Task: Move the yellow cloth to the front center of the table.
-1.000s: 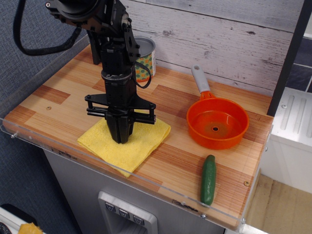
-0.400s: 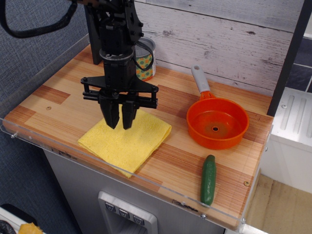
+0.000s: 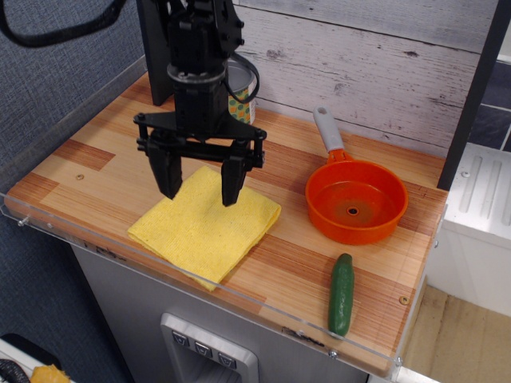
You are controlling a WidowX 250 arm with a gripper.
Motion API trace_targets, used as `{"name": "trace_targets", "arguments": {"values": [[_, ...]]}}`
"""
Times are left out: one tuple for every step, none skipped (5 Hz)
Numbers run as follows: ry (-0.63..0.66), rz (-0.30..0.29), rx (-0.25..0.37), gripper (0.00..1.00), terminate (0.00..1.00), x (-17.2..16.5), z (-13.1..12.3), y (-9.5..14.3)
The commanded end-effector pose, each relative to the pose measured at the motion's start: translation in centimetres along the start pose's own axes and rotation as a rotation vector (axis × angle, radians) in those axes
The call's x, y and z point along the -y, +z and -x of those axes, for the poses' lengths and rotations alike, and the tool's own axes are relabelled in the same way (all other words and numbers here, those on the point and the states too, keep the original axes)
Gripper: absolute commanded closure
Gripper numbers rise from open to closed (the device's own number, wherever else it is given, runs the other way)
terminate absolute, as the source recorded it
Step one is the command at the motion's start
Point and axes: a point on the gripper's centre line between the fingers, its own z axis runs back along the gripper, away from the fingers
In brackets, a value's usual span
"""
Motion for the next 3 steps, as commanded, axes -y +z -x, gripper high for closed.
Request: {"name": "trace_targets", "arguments": {"values": [[-0.067, -0.073, 0.083, 0.00, 0.00, -0.3, -2.7, 4.7], [-0.066, -0.058, 0.109, 0.00, 0.00, -1.8, -3.4, 5.9], [-0.068, -0.054, 0.158, 0.00, 0.00, -2.6, -4.5, 7.5]]}}
